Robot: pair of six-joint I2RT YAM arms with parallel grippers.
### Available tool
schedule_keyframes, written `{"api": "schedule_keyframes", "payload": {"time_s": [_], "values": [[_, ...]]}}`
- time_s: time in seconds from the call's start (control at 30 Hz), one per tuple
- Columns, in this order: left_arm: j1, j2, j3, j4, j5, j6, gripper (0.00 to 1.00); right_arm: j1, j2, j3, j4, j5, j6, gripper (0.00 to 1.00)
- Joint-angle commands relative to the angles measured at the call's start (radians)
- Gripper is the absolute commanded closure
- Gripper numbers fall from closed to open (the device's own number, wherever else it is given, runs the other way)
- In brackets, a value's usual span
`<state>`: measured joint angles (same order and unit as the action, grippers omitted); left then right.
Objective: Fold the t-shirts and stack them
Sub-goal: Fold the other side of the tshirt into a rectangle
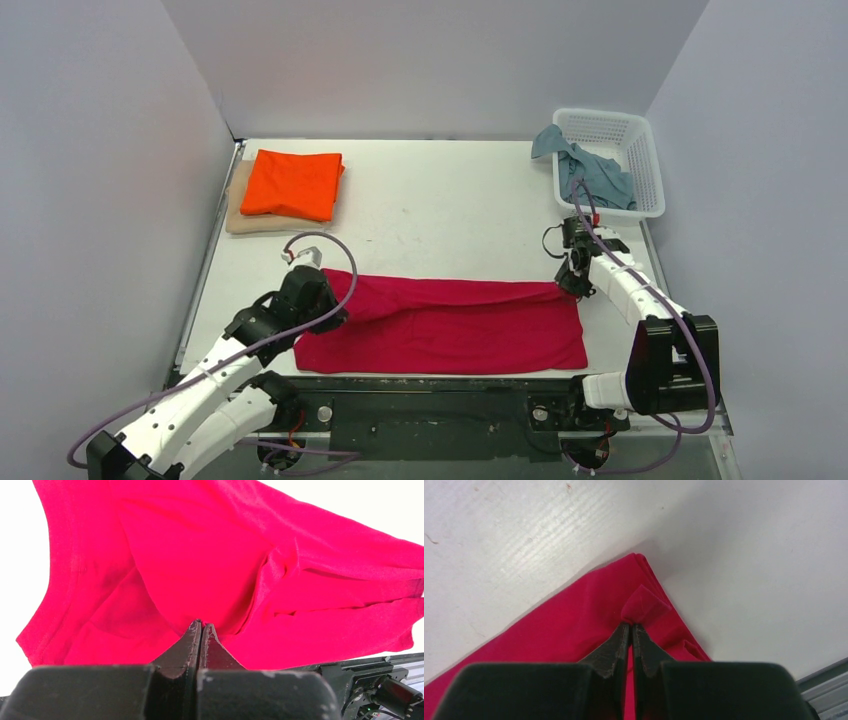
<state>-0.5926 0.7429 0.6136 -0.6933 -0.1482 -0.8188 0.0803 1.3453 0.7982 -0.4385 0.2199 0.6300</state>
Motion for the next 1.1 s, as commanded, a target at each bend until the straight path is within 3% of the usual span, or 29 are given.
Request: {"api": "schedule_keyframes", "payload": {"time_s": [0.0,0.13,0.17,0.2,0.23,0.3,0.33,0.4,0.43,0.57,0.73,0.9,1.07], "values": [[-0.005,0.001,-0.05,-0.046,0.039,-0.085,1.0,0.005,-0.028,-0.048,-0.051,0.004,-0.005,0.98],[-0.019,-0.011,-0.05,-0.202,0.083,-0.195,0.92,0.005,-0.045,-0.089,-0.111,0.077,0.026,0.83],[-0.044,-0.022,-0.049,-0.218,0.096,-0.226,0.88,0.005,-0.071,-0.094,-0.161,0.139,0.049,0.71],[-0.056,-0.051,-0.047,-0.244,0.121,-0.245,0.7,0.005,-0.088,-0.1,-0.187,0.168,0.058,0.63],[-0.08,-0.065,-0.046,-0.255,0.135,-0.272,0.63,0.005,-0.133,-0.103,-0.237,0.216,0.078,0.52],[-0.1,-0.108,-0.031,-0.275,0.171,-0.281,0.46,0.006,-0.217,-0.105,-0.293,0.254,0.102,0.4],[-0.102,-0.128,-0.021,-0.281,0.191,-0.272,0.33,0.005,-0.249,-0.099,-0.304,0.255,0.105,0.35],[-0.105,-0.134,0.009,-0.264,0.211,-0.228,0.21,0.004,-0.328,-0.084,-0.311,0.232,0.098,0.22],[-0.104,-0.129,0.026,-0.253,0.21,-0.206,0.2,0.005,-0.366,-0.068,-0.306,0.202,0.085,0.15],[-0.103,-0.02,0.026,-0.094,0.165,-0.148,0.16,0.004,-0.401,-0.052,-0.204,-0.007,0.012,0.09],[-0.074,0.231,0.066,0.234,0.08,-0.114,0.14,0.006,-0.264,-0.049,-0.024,-0.339,-0.003,0.08],[-0.07,0.524,0.167,0.418,0.175,-0.024,0.12,0.007,-0.118,-0.042,0.058,-0.344,0.008,0.08],[-0.132,0.681,0.203,0.485,0.229,-0.007,0.11,0.007,-0.034,-0.037,0.098,-0.332,0.023,0.09]]}}
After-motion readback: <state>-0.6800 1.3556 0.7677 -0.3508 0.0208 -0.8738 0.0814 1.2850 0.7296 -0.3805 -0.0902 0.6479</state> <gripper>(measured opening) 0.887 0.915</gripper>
